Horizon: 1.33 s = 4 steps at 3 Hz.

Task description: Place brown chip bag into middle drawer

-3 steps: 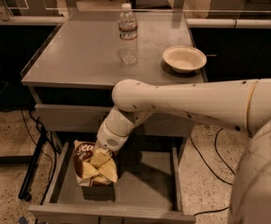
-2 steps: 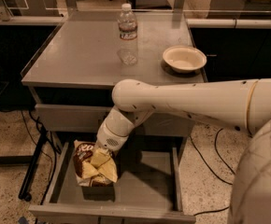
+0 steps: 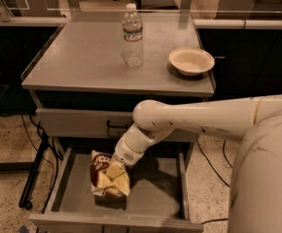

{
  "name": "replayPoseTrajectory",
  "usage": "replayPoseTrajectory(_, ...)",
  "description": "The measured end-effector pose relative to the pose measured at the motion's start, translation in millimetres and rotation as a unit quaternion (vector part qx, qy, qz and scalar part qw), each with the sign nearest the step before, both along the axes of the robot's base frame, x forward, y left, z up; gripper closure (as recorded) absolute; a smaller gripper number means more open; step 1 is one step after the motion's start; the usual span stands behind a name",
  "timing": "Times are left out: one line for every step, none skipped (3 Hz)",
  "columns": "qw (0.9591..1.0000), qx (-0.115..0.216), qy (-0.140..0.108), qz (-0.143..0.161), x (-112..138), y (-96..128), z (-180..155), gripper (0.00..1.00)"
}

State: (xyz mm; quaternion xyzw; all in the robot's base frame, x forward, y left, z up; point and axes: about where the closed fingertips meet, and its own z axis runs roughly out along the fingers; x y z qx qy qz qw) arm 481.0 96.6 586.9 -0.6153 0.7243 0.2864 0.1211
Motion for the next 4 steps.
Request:
replayPoseTrajectory(0.9995,0.004,0.004,-0.033,7,-17,-25,1.0)
replayPoseTrajectory(0.9982,0.002,0.009,-0.059,9,-29,-46,1.0)
replayPoseTrajectory(0.997,0.0,0.021,-0.074,15,-31,-69,1.0)
replayPoseTrajectory(0.9963,0.001,0.032,-0.08,23,-26,-87,1.0)
